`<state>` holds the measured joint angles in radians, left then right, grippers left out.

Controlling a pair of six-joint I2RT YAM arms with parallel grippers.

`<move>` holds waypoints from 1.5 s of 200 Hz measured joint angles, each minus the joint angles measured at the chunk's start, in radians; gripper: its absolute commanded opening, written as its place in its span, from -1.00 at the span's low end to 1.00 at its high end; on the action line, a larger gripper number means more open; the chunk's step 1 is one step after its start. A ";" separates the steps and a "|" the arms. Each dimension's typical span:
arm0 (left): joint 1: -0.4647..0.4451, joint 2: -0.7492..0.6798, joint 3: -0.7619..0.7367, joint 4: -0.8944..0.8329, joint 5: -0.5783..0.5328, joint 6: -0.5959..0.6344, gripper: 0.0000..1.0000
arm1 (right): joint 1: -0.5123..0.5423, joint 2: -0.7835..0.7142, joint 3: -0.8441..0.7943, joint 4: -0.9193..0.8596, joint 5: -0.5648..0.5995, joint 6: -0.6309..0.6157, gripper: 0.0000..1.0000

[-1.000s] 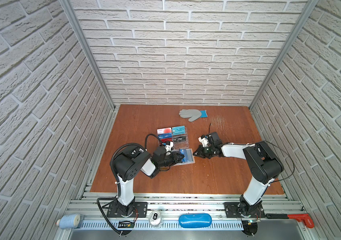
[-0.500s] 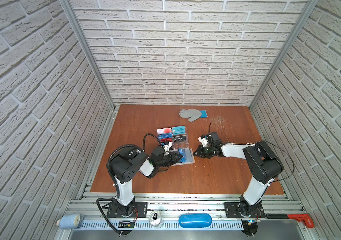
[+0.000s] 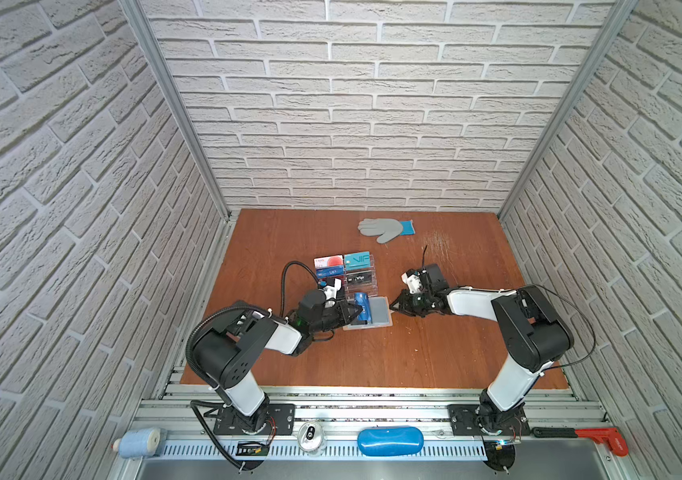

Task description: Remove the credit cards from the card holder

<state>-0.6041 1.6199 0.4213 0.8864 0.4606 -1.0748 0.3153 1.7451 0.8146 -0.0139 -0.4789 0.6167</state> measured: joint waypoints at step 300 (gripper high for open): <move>0.145 -0.299 -0.048 0.139 -0.382 -0.236 -1.00 | 0.226 -0.035 0.370 0.215 0.004 0.216 0.40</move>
<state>-0.4591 1.3212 0.3737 1.0252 0.0784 -1.3109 0.5415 1.7096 1.1847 0.2008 -0.4747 0.8330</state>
